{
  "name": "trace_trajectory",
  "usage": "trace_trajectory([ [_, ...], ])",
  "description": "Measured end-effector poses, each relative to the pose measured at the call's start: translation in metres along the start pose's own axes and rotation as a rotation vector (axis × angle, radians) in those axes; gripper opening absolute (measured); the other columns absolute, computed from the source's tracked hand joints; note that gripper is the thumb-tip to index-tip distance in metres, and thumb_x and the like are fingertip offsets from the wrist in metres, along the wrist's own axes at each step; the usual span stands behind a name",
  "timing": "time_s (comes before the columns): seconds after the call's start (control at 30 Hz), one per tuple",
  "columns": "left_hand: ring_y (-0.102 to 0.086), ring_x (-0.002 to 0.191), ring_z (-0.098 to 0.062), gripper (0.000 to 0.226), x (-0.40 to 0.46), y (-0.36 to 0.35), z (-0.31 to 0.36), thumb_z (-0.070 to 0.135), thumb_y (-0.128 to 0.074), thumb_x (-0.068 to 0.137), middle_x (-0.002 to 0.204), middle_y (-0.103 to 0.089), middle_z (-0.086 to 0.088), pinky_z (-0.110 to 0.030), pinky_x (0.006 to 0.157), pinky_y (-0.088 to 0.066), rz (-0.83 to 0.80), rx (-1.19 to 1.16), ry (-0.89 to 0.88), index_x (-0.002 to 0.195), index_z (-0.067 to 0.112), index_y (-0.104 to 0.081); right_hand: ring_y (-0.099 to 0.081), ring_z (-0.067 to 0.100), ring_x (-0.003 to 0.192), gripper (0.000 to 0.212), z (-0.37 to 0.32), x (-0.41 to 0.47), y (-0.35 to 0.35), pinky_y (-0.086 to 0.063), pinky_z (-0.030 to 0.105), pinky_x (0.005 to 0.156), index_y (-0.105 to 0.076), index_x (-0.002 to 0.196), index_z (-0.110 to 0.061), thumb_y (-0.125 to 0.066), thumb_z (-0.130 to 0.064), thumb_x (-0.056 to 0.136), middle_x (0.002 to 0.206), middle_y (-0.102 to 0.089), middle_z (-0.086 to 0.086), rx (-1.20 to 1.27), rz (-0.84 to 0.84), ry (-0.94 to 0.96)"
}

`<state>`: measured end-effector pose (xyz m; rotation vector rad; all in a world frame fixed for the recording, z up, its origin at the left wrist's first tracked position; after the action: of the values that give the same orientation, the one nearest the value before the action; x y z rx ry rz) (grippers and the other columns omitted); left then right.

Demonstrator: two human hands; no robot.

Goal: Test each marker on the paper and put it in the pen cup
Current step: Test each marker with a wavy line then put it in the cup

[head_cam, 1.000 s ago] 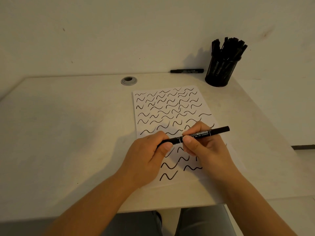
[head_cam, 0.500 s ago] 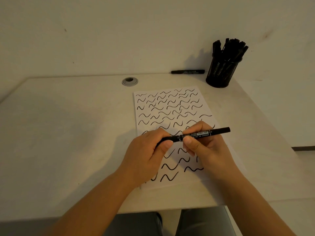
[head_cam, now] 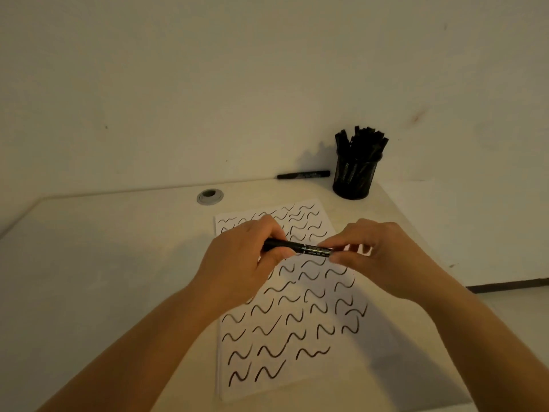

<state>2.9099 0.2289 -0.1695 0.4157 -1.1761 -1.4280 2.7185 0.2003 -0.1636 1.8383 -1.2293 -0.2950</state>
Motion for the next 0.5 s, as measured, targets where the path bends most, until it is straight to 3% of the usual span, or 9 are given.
trace_trajectory([
  [0.07,-0.05,0.066,-0.002,0.021,0.021,-0.002,0.01,0.051,-0.041,0.083,0.076,-0.055,0.015,-0.014,0.055,-0.035,-0.023,0.053,-0.049,0.092,0.033,-0.047,-0.049,0.0,0.071,0.022,-0.003,0.01,0.002,-0.036,0.014,0.063,-0.069,0.1,-0.038,-0.066,-0.03,0.08,0.073,-0.058,-0.029,-0.163,0.003,0.068],
  [0.17,-0.054,0.076,-0.007,0.022,0.051,-0.006,0.022,0.047,-0.045,0.086,0.086,-0.06,0.01,-0.024,0.063,-0.045,-0.026,0.1,-0.113,0.098,0.029,-0.05,-0.051,0.005,0.074,0.021,-0.003,0.024,0.005,-0.044,0.023,0.068,-0.068,0.104,-0.028,-0.064,-0.03,0.083,0.083,-0.067,-0.013,-0.264,0.037,0.146],
  [0.23,-0.054,0.078,-0.009,0.024,0.067,-0.008,0.027,0.048,-0.043,0.087,0.089,-0.06,0.008,-0.027,0.065,-0.046,0.009,0.098,-0.165,0.099,0.028,-0.05,-0.053,0.007,0.075,0.017,0.004,0.033,0.01,-0.044,0.022,0.068,-0.067,0.101,-0.024,-0.063,-0.029,0.084,0.082,-0.066,-0.01,-0.227,0.064,0.151],
  [0.37,-0.054,0.078,-0.006,0.031,0.103,-0.012,0.02,0.046,-0.038,0.091,0.088,-0.058,0.012,-0.021,0.063,-0.043,0.101,-0.006,-0.179,0.112,0.026,-0.047,-0.049,-0.007,0.066,0.008,0.03,0.057,0.028,-0.037,0.009,0.063,-0.058,0.092,-0.027,-0.062,-0.026,0.085,0.079,-0.059,-0.013,-0.113,0.121,0.05],
  [0.43,-0.054,0.082,-0.006,0.031,0.127,-0.021,0.003,0.045,-0.038,0.091,0.089,-0.056,0.014,-0.024,0.066,-0.044,0.064,0.001,-0.105,0.116,0.026,-0.045,-0.054,-0.006,0.071,0.019,0.046,0.071,0.041,-0.041,0.009,0.065,-0.051,0.097,-0.028,-0.063,-0.022,0.085,0.083,-0.061,-0.013,-0.015,0.19,-0.016],
  [0.5,-0.054,0.086,-0.007,0.03,0.152,-0.032,-0.02,0.041,-0.042,0.091,0.093,-0.054,0.014,-0.027,0.071,-0.046,-0.008,0.072,-0.019,0.116,0.026,-0.045,-0.061,0.004,0.078,0.035,0.06,0.084,0.057,-0.047,0.02,0.07,-0.047,0.115,-0.027,-0.063,-0.019,0.085,0.09,-0.065,-0.01,0.075,0.296,-0.069],
])
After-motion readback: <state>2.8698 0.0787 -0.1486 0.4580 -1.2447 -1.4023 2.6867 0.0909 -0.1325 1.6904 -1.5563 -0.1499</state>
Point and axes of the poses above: each hand's wrist, its own x-axis towards the middle knuckle, its own y-axis out of the back of the hand, z = x × y, the point moved 4 cm from there along x, towards the middle knuckle
